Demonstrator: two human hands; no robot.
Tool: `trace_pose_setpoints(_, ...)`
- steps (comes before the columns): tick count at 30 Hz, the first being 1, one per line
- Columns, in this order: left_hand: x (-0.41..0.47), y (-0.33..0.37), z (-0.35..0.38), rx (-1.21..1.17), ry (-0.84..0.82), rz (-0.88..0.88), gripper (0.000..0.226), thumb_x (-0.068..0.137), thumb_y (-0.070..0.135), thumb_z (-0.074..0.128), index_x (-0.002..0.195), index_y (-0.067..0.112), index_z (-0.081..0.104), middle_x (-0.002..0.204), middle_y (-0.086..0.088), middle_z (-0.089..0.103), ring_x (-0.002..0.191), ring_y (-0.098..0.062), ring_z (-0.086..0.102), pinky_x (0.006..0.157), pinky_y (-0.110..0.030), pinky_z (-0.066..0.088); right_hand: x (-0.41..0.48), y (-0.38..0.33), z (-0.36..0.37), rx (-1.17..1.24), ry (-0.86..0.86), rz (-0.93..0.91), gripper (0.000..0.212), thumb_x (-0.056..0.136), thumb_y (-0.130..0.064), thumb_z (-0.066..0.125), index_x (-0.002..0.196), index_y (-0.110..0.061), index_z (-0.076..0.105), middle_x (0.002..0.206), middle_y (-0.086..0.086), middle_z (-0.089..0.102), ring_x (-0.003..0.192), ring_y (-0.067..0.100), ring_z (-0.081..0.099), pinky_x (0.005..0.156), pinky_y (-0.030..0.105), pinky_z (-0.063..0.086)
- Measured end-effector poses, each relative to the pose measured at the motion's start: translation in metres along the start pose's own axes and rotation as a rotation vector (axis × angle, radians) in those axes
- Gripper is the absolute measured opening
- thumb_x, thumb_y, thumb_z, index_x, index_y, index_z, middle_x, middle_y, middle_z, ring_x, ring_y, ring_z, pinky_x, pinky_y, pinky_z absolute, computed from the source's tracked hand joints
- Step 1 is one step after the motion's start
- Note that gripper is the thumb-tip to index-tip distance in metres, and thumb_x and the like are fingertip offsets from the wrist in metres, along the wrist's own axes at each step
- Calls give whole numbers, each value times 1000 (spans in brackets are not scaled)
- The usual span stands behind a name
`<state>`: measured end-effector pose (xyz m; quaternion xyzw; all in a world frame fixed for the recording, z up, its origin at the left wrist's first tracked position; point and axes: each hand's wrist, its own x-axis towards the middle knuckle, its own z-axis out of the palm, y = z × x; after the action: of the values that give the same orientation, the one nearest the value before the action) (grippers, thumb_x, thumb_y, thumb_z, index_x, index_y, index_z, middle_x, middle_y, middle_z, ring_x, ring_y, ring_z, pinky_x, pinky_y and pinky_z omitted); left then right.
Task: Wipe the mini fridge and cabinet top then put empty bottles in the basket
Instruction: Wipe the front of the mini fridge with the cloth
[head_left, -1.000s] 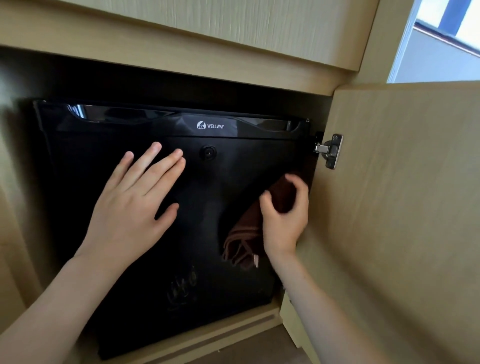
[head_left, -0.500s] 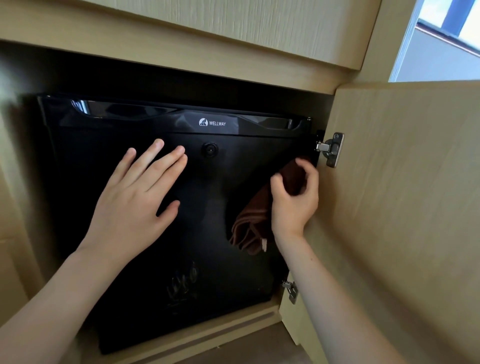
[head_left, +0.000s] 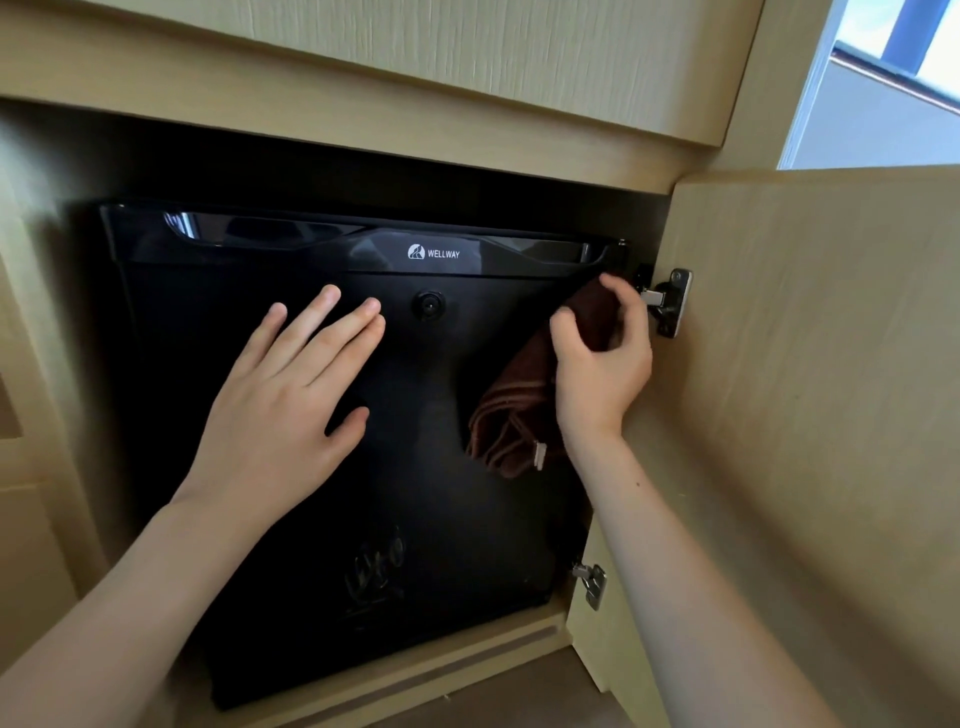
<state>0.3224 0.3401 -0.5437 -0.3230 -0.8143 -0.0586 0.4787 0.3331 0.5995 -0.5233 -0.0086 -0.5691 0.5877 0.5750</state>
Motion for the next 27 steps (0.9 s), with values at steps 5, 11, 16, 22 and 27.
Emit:
trace_pose_setpoints(5, -2, -4, -2, -18, 13, 17, 72, 85, 18, 71, 150, 12, 40, 159, 1, 35, 151, -22, 21, 125, -43, 11, -53, 48, -38, -92, 75, 202, 42, 79, -15, 75, 114, -34, 62, 107, -7, 67, 99, 9, 65, 93, 39, 57)
trace_pose_setpoints(11, -2, -1, -3, -23, 11, 6, 72, 82, 26, 58, 150, 13, 40, 158, 1, 36, 151, -21, 21, 125, -42, 10, -33, 24, -23, -126, 94, 97, 41, 76, -5, 76, 112, -22, 68, 107, 2, 70, 101, 17, 66, 92, 33, 56)
trace_pose_setpoints(16, -3, -4, -1, -18, 9, 21, 72, 82, 27, 59, 150, 13, 39, 159, 1, 35, 152, -21, 20, 125, -42, 11, -3, 4, 1, -39, 47, -9, 43, 78, -17, 75, 120, -24, 67, 116, -9, 68, 109, 6, 64, 95, 25, 54)
trace_pose_setpoints(22, -8, -7, -2, -16, 1, 22, 80, 81, 17, 76, 151, 13, 38, 159, 2, 33, 152, -21, 20, 125, -41, 11, -92, 63, -45, -226, 104, 215, 41, 85, -14, 73, 121, -24, 57, 117, 0, 62, 110, 21, 61, 95, 37, 54)
trace_pose_setpoints(27, -9, -7, 0, -18, 15, 23, 78, 81, 17, 74, 151, 14, 38, 160, 3, 33, 152, -20, 19, 125, -40, 9, -70, 41, -23, -120, 189, 250, 37, 82, -7, 74, 113, -23, 62, 108, -5, 65, 103, 13, 64, 93, 32, 55)
